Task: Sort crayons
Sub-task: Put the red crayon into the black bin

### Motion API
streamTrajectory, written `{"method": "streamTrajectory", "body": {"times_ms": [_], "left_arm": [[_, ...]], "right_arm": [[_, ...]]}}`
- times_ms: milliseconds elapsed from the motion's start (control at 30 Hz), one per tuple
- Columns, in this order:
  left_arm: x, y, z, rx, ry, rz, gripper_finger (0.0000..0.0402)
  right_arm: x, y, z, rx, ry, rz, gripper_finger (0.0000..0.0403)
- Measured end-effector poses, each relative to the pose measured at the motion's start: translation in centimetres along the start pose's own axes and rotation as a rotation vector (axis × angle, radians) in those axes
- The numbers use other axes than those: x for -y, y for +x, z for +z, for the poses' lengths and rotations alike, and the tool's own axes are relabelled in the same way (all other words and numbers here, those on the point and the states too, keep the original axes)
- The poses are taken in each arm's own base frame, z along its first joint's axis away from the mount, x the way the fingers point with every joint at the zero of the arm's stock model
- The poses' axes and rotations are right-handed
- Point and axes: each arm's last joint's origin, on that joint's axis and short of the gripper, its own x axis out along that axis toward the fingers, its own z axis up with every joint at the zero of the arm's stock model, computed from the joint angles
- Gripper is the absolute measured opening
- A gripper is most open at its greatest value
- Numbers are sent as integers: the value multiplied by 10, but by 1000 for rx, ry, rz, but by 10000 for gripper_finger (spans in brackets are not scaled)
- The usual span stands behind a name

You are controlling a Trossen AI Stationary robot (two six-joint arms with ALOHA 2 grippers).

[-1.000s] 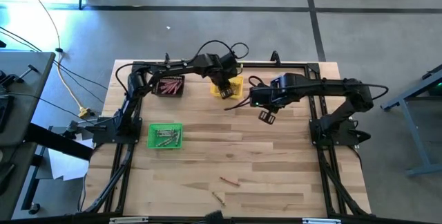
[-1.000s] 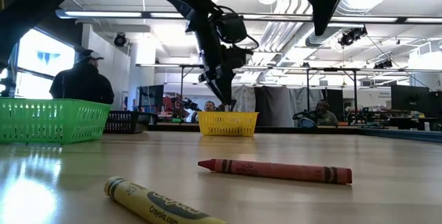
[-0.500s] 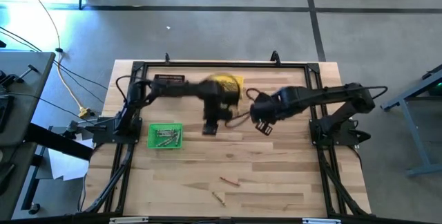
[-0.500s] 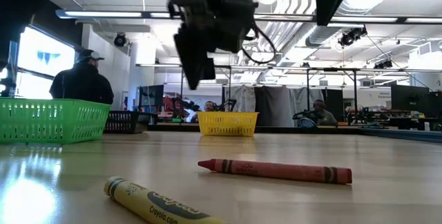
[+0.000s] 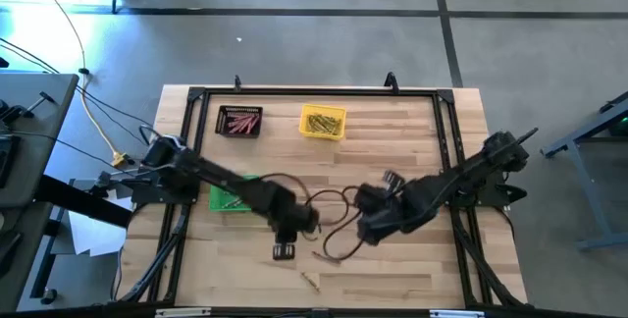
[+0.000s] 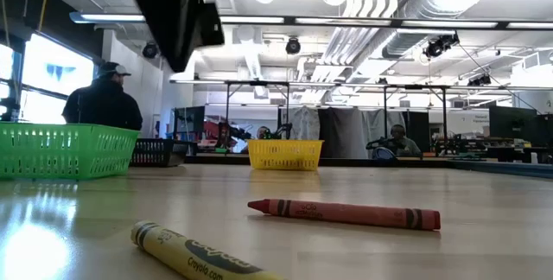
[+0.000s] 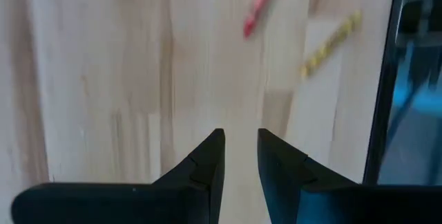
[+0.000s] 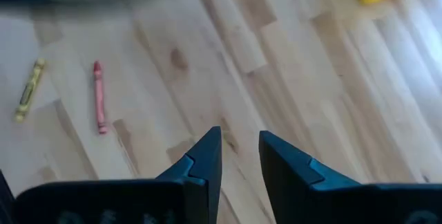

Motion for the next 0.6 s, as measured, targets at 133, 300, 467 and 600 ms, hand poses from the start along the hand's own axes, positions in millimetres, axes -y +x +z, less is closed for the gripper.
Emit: {"method": "streamTrajectory", "body": {"times_ms": [133,300,467,600], "left_arm": [[25,-13,-11,131,-105,112,72],[46,-25,-29,203,-191,185,72],[56,-38,-52,143,-215,216,72],[67,-46,-67,146,-225,229,72]], "right_arm": [[-20,21,-3,-33,-54,1,83],[-41,48,4,-28,9,52,83],[-63,75,15,-17,193,172,83],[-81,91,16,-19,219,263,83]]}}
